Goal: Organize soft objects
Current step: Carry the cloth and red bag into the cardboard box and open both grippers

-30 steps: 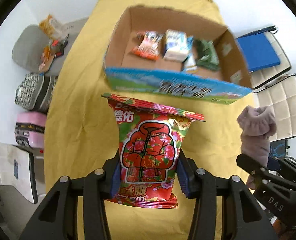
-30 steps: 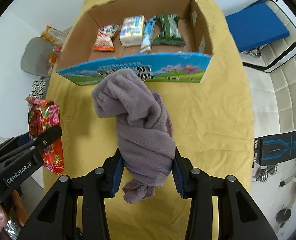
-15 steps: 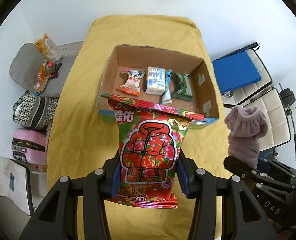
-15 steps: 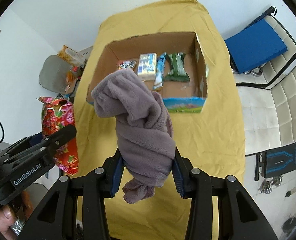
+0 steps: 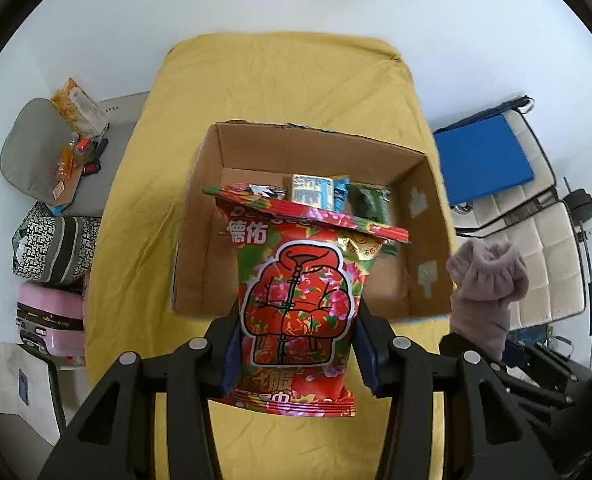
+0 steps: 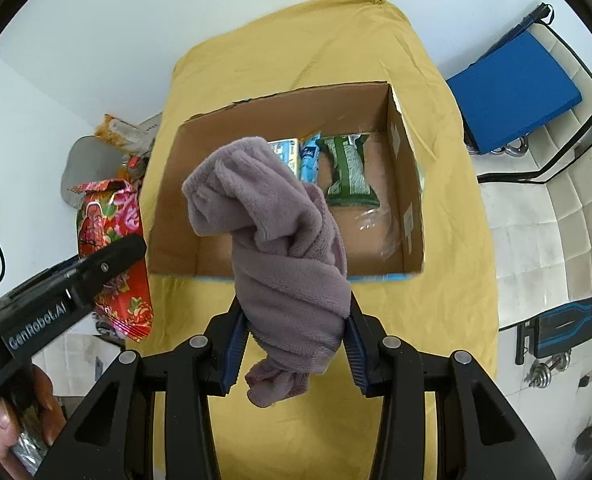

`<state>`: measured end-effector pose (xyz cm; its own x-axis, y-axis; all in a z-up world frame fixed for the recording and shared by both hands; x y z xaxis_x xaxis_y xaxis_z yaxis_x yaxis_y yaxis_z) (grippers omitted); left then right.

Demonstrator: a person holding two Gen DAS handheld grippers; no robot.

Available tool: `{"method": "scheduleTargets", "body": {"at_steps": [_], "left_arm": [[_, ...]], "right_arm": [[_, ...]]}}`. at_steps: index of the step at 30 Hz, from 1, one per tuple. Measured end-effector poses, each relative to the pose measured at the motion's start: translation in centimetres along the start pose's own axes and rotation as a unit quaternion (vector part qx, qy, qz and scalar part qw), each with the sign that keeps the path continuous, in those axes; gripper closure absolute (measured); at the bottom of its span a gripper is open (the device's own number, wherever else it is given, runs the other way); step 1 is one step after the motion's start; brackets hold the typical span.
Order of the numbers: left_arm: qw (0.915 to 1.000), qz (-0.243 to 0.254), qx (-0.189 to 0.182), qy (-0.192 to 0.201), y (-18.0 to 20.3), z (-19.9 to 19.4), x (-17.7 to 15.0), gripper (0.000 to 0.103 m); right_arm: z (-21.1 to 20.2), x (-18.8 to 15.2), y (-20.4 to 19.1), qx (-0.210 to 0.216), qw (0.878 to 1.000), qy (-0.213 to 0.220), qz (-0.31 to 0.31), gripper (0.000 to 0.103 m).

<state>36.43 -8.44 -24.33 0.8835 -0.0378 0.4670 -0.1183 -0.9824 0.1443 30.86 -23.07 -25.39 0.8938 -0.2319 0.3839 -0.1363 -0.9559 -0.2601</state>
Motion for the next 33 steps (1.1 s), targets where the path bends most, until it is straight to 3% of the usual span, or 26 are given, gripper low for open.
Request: {"method": "scheduleTargets", "body": {"at_steps": [8, 18, 26, 32, 33], "left_arm": [[0.9986, -0.024, 0.004, -0.048, -1.6, 6.7, 1.3, 0.059], [0.9917, -0.037, 0.008, -0.123, -2.6, 14.6, -1.1, 0.059], [0.9854, -0.043, -0.005, -0.165, -2.3, 17.9, -2.6, 0.058], [0.9822, -0.035, 0.006, -0.185, -1.9, 18.9, -3.1, 0.057], [0.9814, -0.035, 0.005, -0.189, -1.8, 19.0, -3.2, 0.057]], "right_arm": [[6.6, 2.0, 1.2, -0.023, 0.999, -0.023, 0.009, 0.058], [13.7, 2.8, 3.2, -0.044, 0.997, -0.06, 0.014, 0.058], [17.5, 2.3, 4.4, -0.051, 0.995, -0.086, 0.016, 0.057], [19.1, 1.8, 4.4, -0.056, 0.993, -0.107, 0.008, 0.05], [19.2, 1.8, 4.4, -0.057, 0.993, -0.107, 0.007, 0.041]]}}
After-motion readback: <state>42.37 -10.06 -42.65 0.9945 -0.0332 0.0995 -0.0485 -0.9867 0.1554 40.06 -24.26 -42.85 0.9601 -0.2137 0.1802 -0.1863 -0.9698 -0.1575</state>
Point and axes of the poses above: each gripper's, at about its wrist camera, not at the fingertips, and z roughly the way its jaws point, y to its right, x to its top, the point moved 8 cm from there along z, roughly the way its jaws point, and after that the axes turned 9 degrees about y, right-handed, at the moved point
